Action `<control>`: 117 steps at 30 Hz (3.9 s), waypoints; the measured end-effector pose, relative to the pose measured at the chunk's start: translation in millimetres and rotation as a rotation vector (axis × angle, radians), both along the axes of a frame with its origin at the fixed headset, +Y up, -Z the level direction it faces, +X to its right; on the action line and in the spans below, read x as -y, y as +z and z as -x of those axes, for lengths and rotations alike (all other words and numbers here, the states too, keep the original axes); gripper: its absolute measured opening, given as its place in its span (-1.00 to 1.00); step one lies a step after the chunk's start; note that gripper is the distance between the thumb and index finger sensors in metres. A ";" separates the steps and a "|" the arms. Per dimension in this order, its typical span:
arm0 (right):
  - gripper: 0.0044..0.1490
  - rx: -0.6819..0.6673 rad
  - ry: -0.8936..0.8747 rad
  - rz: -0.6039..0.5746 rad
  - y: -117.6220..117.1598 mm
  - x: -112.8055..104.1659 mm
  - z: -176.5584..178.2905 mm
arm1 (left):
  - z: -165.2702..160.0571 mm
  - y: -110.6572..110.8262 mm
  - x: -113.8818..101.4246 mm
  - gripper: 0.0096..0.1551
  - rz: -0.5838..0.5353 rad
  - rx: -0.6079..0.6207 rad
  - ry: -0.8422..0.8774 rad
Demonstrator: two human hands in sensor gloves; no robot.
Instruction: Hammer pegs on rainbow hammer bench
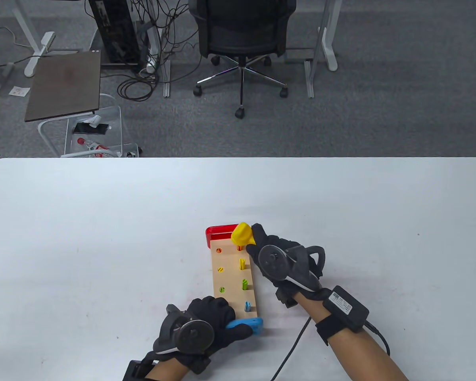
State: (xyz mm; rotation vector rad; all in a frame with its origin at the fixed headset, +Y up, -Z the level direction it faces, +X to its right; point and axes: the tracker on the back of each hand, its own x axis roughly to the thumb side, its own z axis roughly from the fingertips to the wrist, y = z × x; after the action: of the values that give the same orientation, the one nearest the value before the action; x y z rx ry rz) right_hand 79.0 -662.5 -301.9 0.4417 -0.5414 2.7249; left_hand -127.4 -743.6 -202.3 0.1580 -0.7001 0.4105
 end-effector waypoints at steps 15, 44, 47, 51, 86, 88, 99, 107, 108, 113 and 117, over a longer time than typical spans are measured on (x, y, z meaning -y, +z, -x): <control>-0.17 -0.013 0.159 0.087 -6.5 20.8 1.5 | 0.6 0.0 0.9 -0.36 0.001 -0.003 0.007; -0.15 -0.081 0.218 0.161 -11.0 57.9 13.1 | 0.9 -0.8 1.7 -0.36 0.009 0.001 0.011; -0.18 -0.016 0.187 0.057 -8.0 39.8 10.6 | 1.2 -0.7 1.9 -0.36 0.012 0.000 0.013; -0.17 -0.041 -0.045 -0.039 -4.1 6.8 1.3 | 1.4 -0.6 1.9 -0.36 0.012 0.000 0.012; -0.16 -0.065 -0.033 -0.042 17.7 -12.1 -10.8 | 1.6 -1.4 2.4 -0.35 0.035 0.002 0.015; -0.15 -0.069 -0.115 -0.106 27.3 -33.8 -18.0 | 1.7 -1.5 2.3 -0.35 0.034 0.001 0.013; -0.15 -0.090 0.264 -0.014 40.5 26.4 4.3 | 1.8 -1.9 3.1 -0.35 0.032 0.004 0.014; -0.15 -0.072 -0.182 -0.217 52.0 -44.3 -15.8 | 1.8 -1.8 3.0 -0.35 0.033 0.003 0.013; -0.15 -0.075 -0.140 -0.205 49.3 -32.2 -13.1 | 1.8 -1.8 3.0 -0.35 0.032 0.003 0.012; -0.15 -0.053 0.361 0.164 34.0 44.3 2.5 | 1.7 -2.1 3.3 -0.35 0.033 0.004 0.014; -0.16 -0.042 0.034 -0.071 41.4 -11.8 -4.9 | 1.6 -2.0 3.2 -0.35 0.033 0.004 0.013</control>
State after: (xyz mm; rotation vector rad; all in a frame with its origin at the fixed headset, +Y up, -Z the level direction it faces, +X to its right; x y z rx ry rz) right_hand 83.9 -650.7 -260.5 0.5295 -0.6258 2.7286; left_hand -129.0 -746.9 -204.3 0.1306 -0.6961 0.4342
